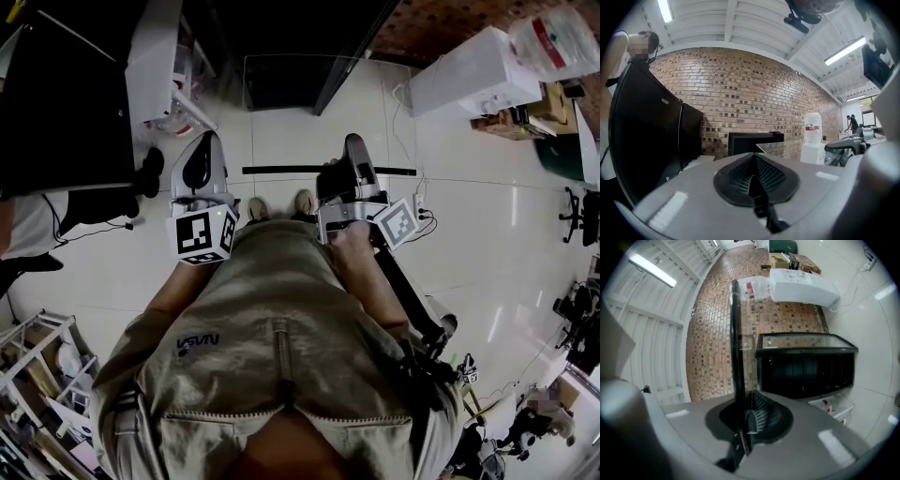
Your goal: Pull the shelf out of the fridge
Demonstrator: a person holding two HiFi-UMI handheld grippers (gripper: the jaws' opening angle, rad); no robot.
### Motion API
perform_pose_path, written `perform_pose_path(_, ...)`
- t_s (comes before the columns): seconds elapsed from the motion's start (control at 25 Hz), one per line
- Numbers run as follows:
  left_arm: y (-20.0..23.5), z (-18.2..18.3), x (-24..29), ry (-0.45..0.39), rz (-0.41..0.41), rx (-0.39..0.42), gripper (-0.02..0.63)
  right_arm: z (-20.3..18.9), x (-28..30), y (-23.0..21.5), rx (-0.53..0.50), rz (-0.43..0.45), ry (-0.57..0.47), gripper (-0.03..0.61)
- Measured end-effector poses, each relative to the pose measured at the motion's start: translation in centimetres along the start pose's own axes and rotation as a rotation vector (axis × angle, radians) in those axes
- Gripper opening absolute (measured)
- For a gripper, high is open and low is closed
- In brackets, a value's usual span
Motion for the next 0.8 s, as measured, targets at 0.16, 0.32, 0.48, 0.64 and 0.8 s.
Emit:
perform_pose_path(0.16,-0.2,-0.4,0.1,0.011,-0.007,0.010,0.006,0.1,0.1,0.0,-0.004,-0.001,0.004,0.014)
perform_pose_path(0.32,-0.3,-0.6,0.4,0.022,-0.005,0.010,0.006,0.2,0.4,0.1,-0.006,0.001,0.014,0.014)
perform_pose_path(0.48,-0.2,-0.8,0.6,0.022,0.001,0.005,0.006,0.2,0.6,0.0,0.000,0.001,0.017,0.014)
perform_pose_path(0.64,-0.2,-0.6,0.8,0.020,-0.001,0.006,0.006,0.4,0.9,0.1,-0.001,0.003,0.020,0.014)
perform_pose_path(0.8,-0.4,-0.3,1.1,0.021,-0.008,0.010,0.006,0.7,1.1,0.2,-0.004,0.002,0.023,0.014)
Point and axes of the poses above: the fingertips, and each gripper's own axes: x forward along the fingers, y to its left, z out of its top, the point moved 9 cm from there along -x, backward along the fingers, and after that the axes turned 8 degrees about x, right-handed, at the moved point
